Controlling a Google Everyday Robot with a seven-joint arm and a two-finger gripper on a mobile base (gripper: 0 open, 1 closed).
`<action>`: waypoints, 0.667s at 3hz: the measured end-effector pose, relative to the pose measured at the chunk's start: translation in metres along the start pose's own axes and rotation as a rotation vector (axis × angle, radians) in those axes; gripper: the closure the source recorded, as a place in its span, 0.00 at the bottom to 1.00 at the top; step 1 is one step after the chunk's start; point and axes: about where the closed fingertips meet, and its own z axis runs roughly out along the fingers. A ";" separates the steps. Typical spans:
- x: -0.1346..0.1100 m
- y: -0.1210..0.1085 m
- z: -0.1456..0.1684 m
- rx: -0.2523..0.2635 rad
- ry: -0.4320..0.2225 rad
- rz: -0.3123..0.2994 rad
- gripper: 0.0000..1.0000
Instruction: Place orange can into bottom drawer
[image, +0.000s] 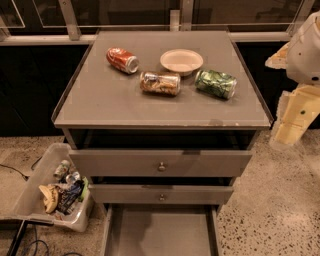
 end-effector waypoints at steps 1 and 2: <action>0.000 0.000 0.000 0.000 0.000 0.000 0.00; -0.007 -0.006 -0.001 0.023 -0.018 -0.024 0.00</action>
Offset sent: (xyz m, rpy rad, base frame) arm 0.0153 0.0115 0.0026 0.0101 -0.0467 0.0528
